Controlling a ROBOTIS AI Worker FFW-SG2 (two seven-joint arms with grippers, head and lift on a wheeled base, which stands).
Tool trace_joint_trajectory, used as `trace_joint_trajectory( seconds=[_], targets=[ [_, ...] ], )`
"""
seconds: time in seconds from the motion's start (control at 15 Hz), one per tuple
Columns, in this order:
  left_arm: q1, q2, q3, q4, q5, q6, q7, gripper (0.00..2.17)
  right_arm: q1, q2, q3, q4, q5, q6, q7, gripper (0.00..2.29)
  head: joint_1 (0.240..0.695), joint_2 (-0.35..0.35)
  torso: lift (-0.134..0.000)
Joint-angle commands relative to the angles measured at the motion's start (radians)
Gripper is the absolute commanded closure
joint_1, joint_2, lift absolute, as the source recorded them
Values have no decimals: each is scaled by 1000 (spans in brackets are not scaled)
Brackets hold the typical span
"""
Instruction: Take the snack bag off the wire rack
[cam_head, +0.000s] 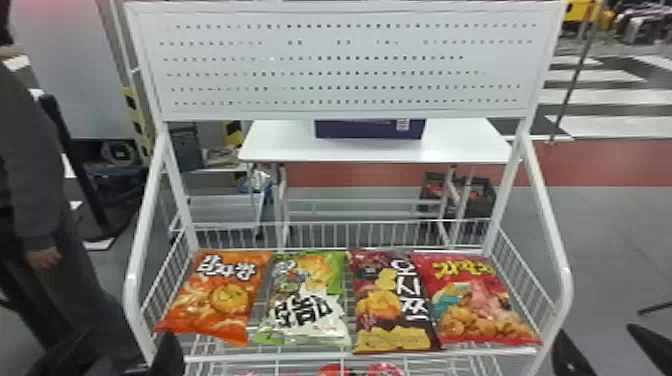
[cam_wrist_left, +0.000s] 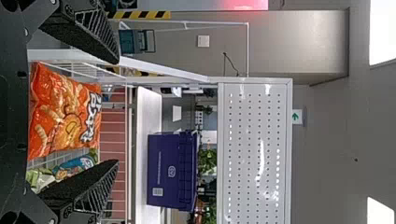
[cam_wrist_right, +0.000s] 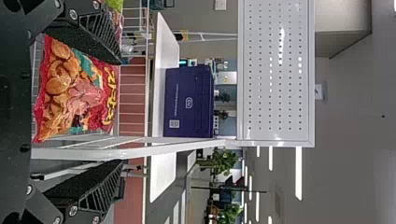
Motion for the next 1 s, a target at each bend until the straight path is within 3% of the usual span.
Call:
trace_joint_trajectory(
  seconds=[0.0, 0.67, 0.93],
  targets=[
    [1, -1, 3, 0, -1, 0, 2, 134, 0, -1, 0, -1, 0, 1, 0, 154, 499, 0, 0],
    [2, -1, 3, -2, -3, 0, 6, 134, -18, -1, 11, 14, 3, 1, 0, 174, 499, 0, 0],
    [8, -7, -9, -6, -21, 0, 5, 134, -216, 11, 137, 137, 43, 87, 0, 174, 499, 0, 0]
  ],
)
